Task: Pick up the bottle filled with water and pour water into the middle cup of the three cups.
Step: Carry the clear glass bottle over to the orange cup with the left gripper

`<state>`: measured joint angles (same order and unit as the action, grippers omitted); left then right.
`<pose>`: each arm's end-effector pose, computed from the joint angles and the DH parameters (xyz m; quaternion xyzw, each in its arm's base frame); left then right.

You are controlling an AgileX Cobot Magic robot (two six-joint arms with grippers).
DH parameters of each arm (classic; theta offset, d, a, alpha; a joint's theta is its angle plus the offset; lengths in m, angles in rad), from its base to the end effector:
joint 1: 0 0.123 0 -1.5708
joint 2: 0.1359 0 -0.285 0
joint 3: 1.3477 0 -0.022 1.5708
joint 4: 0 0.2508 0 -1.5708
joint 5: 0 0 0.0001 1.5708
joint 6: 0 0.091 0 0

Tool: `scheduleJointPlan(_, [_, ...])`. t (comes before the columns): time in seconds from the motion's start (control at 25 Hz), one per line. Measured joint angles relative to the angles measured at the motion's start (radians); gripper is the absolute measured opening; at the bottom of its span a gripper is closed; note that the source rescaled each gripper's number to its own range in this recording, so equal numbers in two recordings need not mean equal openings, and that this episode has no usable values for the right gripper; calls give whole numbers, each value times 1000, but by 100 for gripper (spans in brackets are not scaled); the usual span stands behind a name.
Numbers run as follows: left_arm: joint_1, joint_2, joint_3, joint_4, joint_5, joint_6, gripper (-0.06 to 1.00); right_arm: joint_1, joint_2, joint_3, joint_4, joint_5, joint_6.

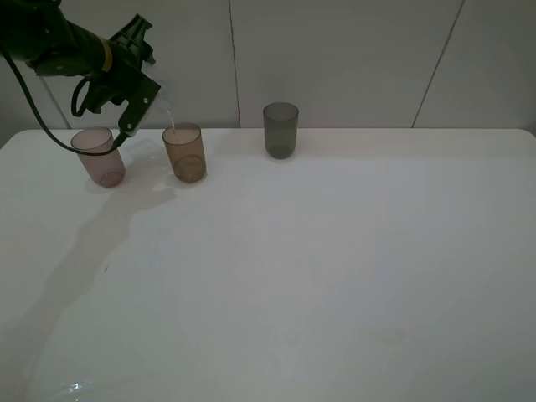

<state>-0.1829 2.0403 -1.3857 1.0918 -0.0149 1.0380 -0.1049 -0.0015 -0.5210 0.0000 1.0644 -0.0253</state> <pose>0.4546 -0.0852 0.1927 0.8023 0.3495 0.3969 0.2770 -0.0077 0.0008 0.2828 0.0338 0.8476 -0.0345 0.5284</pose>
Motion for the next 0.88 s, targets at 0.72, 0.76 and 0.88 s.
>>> scheduleJointPlan(0.72, [0, 2, 0, 3, -8, 76, 1, 0, 0, 0, 0, 0, 0])
scheduleJointPlan(0.76, [0, 2, 0, 3, -14, 77, 1, 0, 0, 0, 0, 0, 0])
scheduleJointPlan(0.88, [0, 2, 0, 3, -22, 80, 1, 0, 0, 0, 0, 0, 0])
